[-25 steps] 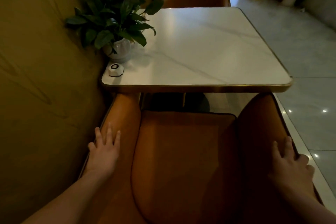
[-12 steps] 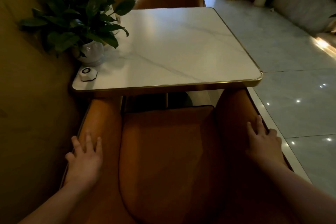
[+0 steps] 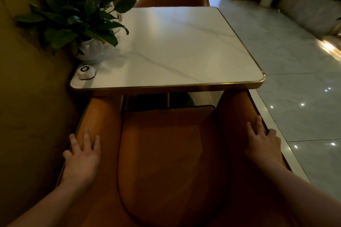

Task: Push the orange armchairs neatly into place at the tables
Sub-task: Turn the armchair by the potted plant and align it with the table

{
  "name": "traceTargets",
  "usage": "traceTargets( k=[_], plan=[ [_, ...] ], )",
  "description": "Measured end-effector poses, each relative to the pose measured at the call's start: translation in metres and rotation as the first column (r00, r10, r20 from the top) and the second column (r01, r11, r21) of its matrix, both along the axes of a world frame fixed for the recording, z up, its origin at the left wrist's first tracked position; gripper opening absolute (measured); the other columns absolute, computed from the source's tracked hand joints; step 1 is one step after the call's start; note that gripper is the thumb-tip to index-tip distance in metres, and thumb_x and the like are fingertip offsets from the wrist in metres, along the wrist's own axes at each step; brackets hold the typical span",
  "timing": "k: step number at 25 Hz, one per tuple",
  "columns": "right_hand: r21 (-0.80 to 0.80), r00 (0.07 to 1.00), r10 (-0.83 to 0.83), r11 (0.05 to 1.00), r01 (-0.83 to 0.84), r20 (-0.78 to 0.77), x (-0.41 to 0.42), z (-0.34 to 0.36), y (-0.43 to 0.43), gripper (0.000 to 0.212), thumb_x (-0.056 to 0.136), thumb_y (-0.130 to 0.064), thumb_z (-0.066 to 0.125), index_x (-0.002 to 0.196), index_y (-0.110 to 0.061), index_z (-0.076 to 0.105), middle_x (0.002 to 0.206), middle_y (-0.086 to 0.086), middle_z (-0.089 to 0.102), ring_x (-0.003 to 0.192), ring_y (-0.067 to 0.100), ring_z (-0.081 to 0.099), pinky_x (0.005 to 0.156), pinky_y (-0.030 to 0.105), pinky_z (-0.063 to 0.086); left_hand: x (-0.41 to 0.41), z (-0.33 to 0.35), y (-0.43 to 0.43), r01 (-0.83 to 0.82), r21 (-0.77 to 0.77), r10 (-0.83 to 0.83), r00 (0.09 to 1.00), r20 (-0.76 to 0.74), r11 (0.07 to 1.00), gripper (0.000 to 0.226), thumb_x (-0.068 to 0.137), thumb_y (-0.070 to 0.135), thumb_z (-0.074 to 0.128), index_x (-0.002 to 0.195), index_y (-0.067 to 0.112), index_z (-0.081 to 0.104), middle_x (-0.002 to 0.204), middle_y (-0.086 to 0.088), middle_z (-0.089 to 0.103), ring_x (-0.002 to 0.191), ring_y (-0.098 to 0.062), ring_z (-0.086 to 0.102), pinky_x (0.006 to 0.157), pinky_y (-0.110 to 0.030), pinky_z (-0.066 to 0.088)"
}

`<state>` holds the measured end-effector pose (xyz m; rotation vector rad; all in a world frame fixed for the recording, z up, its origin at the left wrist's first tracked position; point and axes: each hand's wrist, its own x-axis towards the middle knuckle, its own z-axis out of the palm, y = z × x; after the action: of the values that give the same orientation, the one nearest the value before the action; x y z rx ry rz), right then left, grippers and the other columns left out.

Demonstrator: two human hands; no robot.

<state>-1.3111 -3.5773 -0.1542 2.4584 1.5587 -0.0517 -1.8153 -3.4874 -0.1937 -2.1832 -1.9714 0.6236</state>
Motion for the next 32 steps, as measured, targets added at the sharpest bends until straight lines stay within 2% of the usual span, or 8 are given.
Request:
traceTargets(
  k=[6,11,13,19,24,32],
  plan=[
    [-0.005,1.0,0.012,1.0,-0.012,-0.005,0.008,-0.001,-0.002,0.103,0.084,-0.037,0.073,0.16,-0.029,0.005,0.166,0.007,-0.018,0.134,0.036,0.03,0.108,0.044,0.04,0.003,0.001,-0.001,0.02,0.009,-0.02,1.0,-0.019,1.0,0.081,0.098,0.032,0.053,0.159,0.014,0.002,0.161,-0.032,-0.017,0.142,-0.064,-0.003,0.101,-0.063,0.038],
    [0.001,0.999,-0.04,0.999,0.04,0.016,0.004,-0.001,-0.006,0.101,0.084,-0.034,0.074,0.16,-0.029,0.007,0.167,0.007,-0.013,0.132,0.037,0.033,0.11,0.047,0.04,0.008,0.004,0.0,0.021,0.012,-0.021,1.0,-0.003,1.0,0.093,0.092,0.046,0.061,0.159,0.014,0.006,0.162,-0.031,-0.013,0.142,-0.062,0.0,0.1,-0.064,0.04],
    [-0.004,0.999,-0.039,0.999,0.039,0.022,0.002,-0.002,-0.006,0.103,0.083,-0.034,0.075,0.16,-0.027,0.007,0.167,0.008,-0.013,0.135,0.039,0.031,0.11,0.049,0.039,0.01,0.005,0.001,0.023,0.003,-0.023,1.0,-0.013,1.0,0.096,0.092,0.049,0.061,0.159,0.014,0.002,0.162,-0.03,-0.015,0.143,-0.061,-0.001,0.102,-0.062,0.039],
    [-0.012,0.999,-0.03,0.999,0.03,0.027,0.001,-0.001,-0.005,0.102,0.084,-0.032,0.075,0.16,-0.025,0.009,0.167,0.009,-0.012,0.134,0.041,0.032,0.11,0.05,0.038,0.009,0.007,0.003,0.019,0.0,-0.019,0.999,-0.027,1.0,0.096,0.092,0.05,0.06,0.16,0.016,0.0,0.161,-0.029,-0.021,0.144,-0.06,-0.003,0.104,-0.06,0.039],
    [-0.017,0.998,-0.032,0.999,0.033,0.046,0.002,-0.003,-0.005,0.103,0.082,-0.033,0.078,0.16,-0.024,0.011,0.167,0.011,-0.009,0.135,0.043,0.034,0.111,0.053,0.04,0.01,0.009,0.003,0.013,-0.005,-0.013,1.0,-0.024,1.0,0.099,0.091,0.051,0.062,0.16,0.016,0.0,0.162,-0.028,-0.02,0.145,-0.059,-0.003,0.106,-0.06,0.038],
    [-0.03,0.998,-0.053,0.998,0.054,0.032,-0.002,-0.005,-0.006,0.106,0.08,-0.032,0.08,0.159,-0.023,0.011,0.167,0.01,-0.011,0.137,0.047,0.028,0.113,0.058,0.036,0.009,0.014,0.0,0.034,0.015,-0.033,0.998,-0.052,0.999,0.104,0.086,0.053,0.067,0.16,0.014,0.005,0.163,-0.029,-0.012,0.144,-0.06,0.003,0.102,-0.06,0.042]
  ],
)
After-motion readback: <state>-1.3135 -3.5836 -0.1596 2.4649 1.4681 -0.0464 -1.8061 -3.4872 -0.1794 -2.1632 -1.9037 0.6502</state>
